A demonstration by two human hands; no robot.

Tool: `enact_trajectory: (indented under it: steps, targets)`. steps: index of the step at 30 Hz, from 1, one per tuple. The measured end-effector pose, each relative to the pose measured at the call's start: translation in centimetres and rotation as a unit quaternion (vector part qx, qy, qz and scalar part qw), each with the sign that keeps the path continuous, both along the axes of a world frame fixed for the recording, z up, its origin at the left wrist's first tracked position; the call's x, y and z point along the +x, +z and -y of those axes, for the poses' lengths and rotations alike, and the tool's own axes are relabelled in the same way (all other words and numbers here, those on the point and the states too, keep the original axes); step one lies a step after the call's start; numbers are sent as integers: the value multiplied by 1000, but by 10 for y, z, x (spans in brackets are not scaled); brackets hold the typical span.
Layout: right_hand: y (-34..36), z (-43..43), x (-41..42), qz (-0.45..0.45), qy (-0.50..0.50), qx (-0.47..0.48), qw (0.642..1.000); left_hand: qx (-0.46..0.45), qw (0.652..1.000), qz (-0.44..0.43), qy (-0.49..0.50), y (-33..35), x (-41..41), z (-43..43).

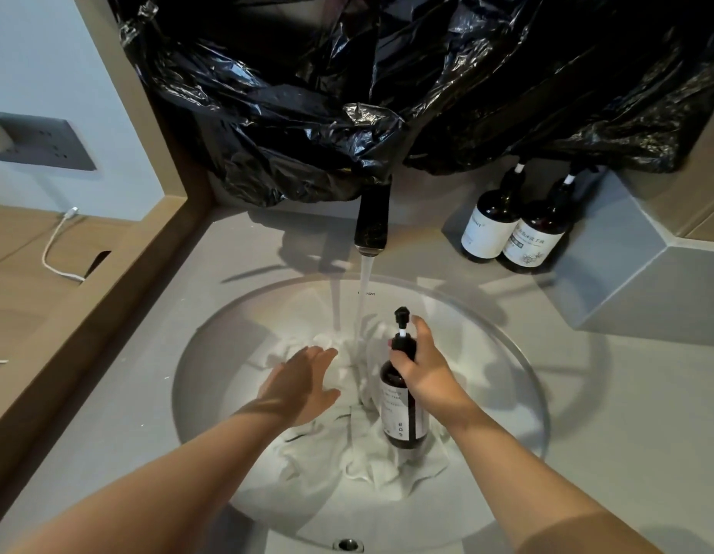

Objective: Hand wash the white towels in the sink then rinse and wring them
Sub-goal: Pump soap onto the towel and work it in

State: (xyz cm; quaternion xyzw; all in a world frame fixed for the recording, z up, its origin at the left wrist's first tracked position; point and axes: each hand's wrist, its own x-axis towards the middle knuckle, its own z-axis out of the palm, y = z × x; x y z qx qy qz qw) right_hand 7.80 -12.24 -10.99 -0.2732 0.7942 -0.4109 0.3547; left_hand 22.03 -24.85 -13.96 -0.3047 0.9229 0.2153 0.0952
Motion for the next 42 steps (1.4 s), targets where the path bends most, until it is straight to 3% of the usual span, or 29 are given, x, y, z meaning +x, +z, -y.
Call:
enact_trajectory:
  steps: [4, 11, 20, 23, 27, 32, 37, 42]
  targets:
    - [1, 10, -6, -54, -10, 33, 998, 0, 1000, 22, 5, -4, 0, 2]
    - [3, 7, -5, -90, 5, -32, 995, 18, 999, -9, 27, -2, -1, 5]
    - [-20, 1, -4, -58, -72, -72, 993, 36, 997, -18, 67, 4, 7, 4]
    - [-31, 1, 3, -124, -120, -71, 982, 45, 996, -18, 74, 1, 7, 4]
    - [-40, 3, 5, -238, -145, 1, 960, 51, 995, -13, 84, -3, 12, 6]
    - [-44, 3, 0, -152, -187, -7, 971, 54, 996, -15, 76, -6, 14, 9]
    - [-31, -3, 8, -154, -171, -47, 972, 54, 996, -19, 72, -8, 14, 11]
    - [0, 0, 11, -35, 15, -74, 997, 72, 993, -31, 90, -11, 17, 18]
